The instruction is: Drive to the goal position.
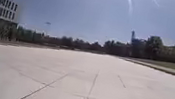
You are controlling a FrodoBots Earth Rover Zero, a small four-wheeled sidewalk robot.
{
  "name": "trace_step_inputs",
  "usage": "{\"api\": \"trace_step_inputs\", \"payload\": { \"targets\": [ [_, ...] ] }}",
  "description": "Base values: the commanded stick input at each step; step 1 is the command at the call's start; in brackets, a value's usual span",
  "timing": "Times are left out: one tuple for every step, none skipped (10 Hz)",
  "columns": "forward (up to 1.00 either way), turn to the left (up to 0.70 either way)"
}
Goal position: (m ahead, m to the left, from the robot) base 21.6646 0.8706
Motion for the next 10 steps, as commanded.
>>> {"api": "trace_step_inputs", "payload": {
  "targets": [
    [0.85,-0.02],
    [0.85,-0.02],
    [0.85,-0.02],
    [0.85,-0.02],
    [0.85,-0.02],
    [0.85,-0.02],
    [0.85,-0.02],
    [0.85,-0.02],
    [0.85,-0.02],
    [0.85,-0.02]
  ]
}}
